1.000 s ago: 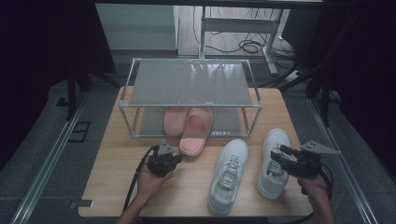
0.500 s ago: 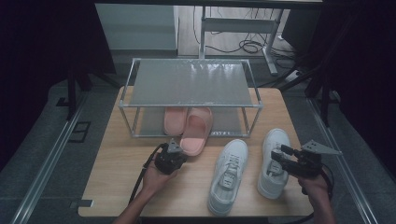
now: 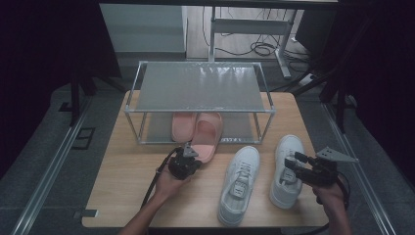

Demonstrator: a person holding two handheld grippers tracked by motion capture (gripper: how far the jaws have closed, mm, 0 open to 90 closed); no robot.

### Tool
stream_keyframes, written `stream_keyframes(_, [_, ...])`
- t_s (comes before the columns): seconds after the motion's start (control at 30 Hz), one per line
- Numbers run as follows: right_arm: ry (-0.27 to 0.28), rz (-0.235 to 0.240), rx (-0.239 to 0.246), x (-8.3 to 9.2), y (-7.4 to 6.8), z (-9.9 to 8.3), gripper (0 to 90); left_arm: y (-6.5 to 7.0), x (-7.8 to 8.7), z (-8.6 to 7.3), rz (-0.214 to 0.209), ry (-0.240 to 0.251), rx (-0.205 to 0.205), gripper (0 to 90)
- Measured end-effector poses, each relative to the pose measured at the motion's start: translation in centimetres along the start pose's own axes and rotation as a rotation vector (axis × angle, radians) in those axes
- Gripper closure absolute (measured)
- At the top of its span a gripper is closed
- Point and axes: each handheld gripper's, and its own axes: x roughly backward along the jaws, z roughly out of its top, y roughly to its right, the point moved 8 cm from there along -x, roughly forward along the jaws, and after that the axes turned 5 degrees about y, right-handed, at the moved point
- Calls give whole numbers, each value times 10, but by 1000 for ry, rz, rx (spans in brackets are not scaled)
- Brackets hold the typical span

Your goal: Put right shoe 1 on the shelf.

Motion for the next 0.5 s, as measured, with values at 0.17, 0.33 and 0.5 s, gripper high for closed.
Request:
stream_keyframes(0.17, [0, -1, -2, 0, 1, 0, 438, 0, -6, 3, -14, 2, 10, 900])
stream_keyframes(0.33, [-1, -1, -3, -1, 1, -1, 438, 0, -12, 9, -14, -4, 9, 900])
stream_keyframes(0.5, [0, 0, -3, -1, 1, 0, 437, 0, -19, 15, -12, -7, 12, 900])
